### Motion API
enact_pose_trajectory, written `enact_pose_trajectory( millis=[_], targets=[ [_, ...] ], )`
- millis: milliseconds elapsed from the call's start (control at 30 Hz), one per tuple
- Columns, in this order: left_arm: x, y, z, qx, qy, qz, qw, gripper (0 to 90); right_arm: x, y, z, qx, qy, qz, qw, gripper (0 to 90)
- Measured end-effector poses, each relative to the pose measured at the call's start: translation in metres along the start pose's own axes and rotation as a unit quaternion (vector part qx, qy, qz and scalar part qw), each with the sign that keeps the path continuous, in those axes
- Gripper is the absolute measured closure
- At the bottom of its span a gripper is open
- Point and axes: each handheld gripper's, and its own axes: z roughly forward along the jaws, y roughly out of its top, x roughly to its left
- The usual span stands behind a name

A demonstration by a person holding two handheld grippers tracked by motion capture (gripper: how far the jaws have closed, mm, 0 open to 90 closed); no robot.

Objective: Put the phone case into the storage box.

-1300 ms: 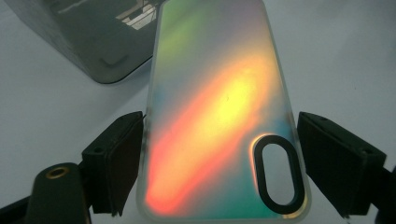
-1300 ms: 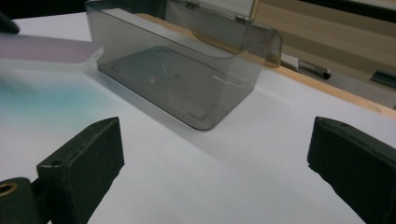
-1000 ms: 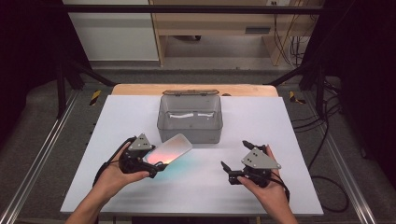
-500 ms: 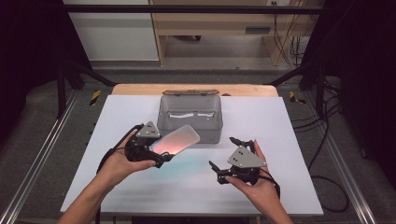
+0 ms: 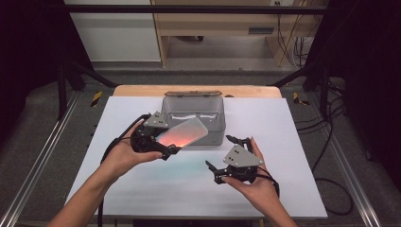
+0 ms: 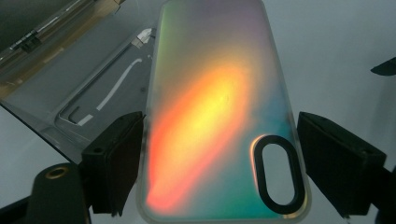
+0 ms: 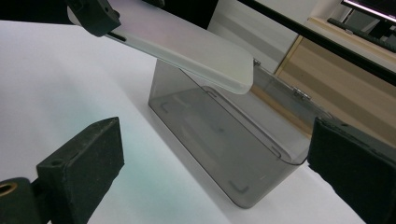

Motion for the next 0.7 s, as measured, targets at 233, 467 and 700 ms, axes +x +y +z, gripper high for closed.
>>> enact_pose_trajectory(
  millis=[233,467,700],
  targets=[
    [0.001,0.008,-0.004,-0.002,0.001,0.004,1.0000,17.5,-0.001,0.006,0.004,-0.002,0.002,0.000,1.0000,3.9],
    [0.004,0.013,-0.007,-0.006,-0.001,0.004,1.0000,17.5,0.001,0.010,0.008,-0.001,0.005,-0.007,1.0000,3.9],
    [0.007,0.016,-0.009,-0.007,0.000,0.001,1.0000,17.5,0.002,0.017,0.010,-0.002,0.008,-0.023,0.9997,3.9]
  ],
)
